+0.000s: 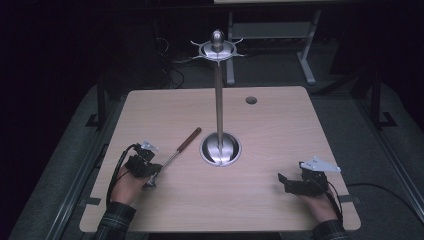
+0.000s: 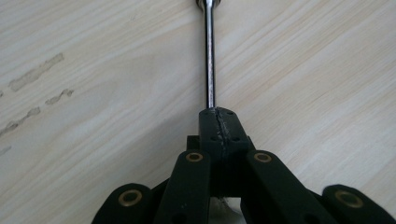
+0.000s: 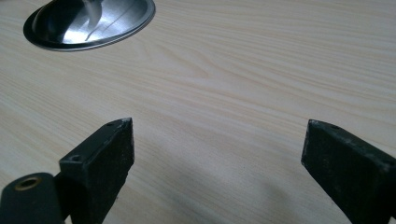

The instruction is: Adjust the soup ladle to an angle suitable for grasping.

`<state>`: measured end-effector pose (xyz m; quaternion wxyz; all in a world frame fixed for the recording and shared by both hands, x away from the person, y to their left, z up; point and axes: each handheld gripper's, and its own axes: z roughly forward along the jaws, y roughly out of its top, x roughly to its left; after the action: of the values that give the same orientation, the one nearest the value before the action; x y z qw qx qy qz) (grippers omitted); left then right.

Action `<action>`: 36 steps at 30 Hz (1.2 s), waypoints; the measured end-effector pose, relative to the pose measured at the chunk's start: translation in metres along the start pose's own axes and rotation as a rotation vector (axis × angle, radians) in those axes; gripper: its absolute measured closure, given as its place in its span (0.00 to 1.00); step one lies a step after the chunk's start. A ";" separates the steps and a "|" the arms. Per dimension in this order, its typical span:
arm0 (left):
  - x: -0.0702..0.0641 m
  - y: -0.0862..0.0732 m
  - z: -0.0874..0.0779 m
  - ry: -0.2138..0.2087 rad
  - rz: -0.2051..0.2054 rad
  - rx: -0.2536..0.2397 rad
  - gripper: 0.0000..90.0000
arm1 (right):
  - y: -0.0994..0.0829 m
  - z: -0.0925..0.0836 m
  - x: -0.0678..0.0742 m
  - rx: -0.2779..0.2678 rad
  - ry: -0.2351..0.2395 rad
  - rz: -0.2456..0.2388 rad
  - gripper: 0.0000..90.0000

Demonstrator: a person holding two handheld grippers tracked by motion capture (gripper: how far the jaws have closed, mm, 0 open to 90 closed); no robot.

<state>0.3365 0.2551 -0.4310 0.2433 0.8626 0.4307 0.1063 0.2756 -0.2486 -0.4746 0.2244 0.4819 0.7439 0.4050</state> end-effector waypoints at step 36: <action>0.008 0.114 0.056 -0.071 0.068 0.170 0.74 | 0.000 0.001 0.001 0.001 0.010 -0.006 0.10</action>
<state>0.4424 0.1853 -0.4210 0.1804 0.8975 0.3997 0.0471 0.2756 -0.2472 -0.4752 0.2217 0.4779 0.7466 0.4064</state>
